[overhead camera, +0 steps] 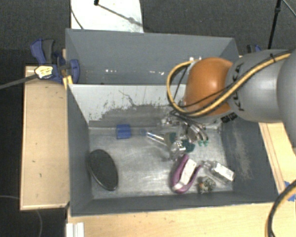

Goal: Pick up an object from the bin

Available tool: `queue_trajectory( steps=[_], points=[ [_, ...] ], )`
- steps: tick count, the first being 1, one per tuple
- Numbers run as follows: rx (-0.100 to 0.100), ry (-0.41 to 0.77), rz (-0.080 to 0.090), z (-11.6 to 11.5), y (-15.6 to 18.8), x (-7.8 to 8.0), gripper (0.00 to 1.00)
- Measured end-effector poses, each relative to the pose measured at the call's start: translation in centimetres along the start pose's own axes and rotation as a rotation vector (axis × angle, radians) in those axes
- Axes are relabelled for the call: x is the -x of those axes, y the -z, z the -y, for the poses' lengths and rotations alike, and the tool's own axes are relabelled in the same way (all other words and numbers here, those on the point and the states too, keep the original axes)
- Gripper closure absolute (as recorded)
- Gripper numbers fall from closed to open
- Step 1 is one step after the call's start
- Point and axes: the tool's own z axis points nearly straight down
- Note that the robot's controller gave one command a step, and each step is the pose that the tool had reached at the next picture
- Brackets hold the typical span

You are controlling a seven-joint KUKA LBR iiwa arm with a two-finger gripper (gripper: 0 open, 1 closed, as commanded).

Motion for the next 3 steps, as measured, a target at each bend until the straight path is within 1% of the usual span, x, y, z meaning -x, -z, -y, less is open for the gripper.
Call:
queue_trajectory(
  steps=[1, 2, 3],
  points=[
    [-0.001, -0.137, 0.001, -2.7, -1.7, 0.9, 0.0],
    [0.0, -0.14, 0.005, -2.7, -1.5, 1.0, 1.0],
    [-0.002, 0.117, 0.002, -1.5, 15.9, -2.2, 1.0]
  ],
)
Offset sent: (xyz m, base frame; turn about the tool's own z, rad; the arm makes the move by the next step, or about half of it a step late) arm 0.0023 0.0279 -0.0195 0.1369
